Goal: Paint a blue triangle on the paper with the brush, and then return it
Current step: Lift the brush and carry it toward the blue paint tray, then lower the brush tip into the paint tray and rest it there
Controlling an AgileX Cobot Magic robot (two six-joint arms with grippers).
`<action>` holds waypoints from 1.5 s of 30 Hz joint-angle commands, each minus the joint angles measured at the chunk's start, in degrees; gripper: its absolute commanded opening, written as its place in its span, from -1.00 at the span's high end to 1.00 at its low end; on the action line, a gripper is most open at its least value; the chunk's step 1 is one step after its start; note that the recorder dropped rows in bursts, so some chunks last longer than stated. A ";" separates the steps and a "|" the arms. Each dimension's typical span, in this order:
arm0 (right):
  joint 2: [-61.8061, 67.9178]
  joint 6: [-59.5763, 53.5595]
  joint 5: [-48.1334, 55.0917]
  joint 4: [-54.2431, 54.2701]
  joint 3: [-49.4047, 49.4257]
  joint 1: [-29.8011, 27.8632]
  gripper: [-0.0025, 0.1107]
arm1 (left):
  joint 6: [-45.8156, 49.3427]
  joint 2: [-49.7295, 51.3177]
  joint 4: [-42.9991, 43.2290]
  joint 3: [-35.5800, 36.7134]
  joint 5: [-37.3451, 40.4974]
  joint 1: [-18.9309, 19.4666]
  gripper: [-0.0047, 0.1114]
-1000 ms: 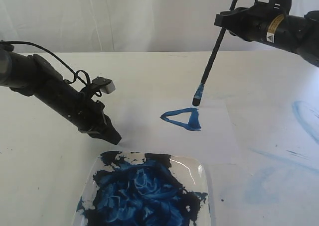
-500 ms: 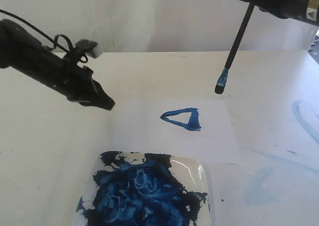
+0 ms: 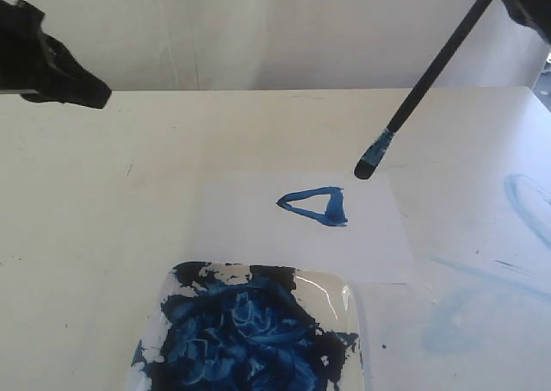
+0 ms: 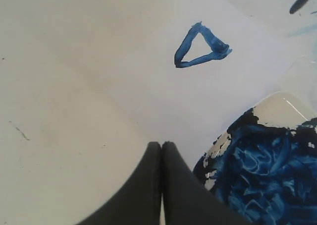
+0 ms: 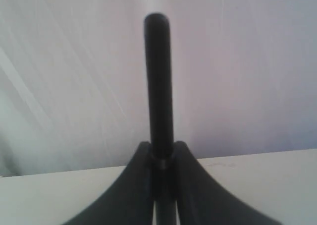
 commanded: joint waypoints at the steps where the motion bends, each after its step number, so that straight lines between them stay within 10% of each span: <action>1: -5.17 6.08 -4.03 -2.13 4.40 0.00 0.96 | -2.72 -10.52 1.78 6.20 1.03 1.41 0.92; 17: -7.46 15.34 -29.31 -11.20 9.08 0.00 0.96 | -20.63 -51.91 15.04 27.88 2.84 1.57 0.92; 45: 19.51 22.96 -28.33 0.49 8.83 8.20 0.96 | -20.63 -53.66 13.04 38.12 -7.16 1.57 0.92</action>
